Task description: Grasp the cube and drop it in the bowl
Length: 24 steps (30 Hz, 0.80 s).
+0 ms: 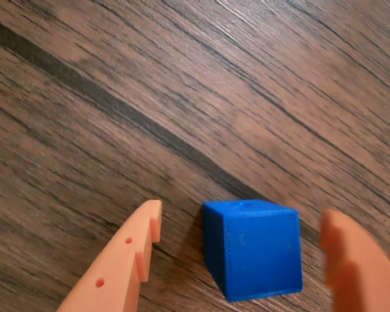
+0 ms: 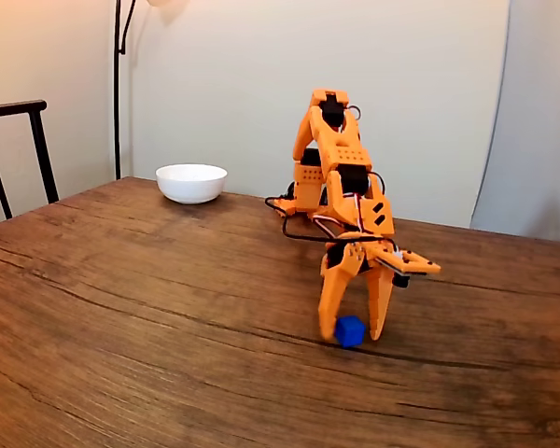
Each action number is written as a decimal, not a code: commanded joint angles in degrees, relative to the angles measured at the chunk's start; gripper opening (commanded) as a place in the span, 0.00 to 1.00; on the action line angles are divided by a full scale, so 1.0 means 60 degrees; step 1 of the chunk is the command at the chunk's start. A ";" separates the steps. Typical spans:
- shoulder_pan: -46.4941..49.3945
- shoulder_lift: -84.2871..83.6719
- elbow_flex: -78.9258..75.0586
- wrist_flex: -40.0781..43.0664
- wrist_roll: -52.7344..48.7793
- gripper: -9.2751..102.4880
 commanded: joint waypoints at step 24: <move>-0.0044 -0.0029 0.0527 0.0059 -0.0454 0.20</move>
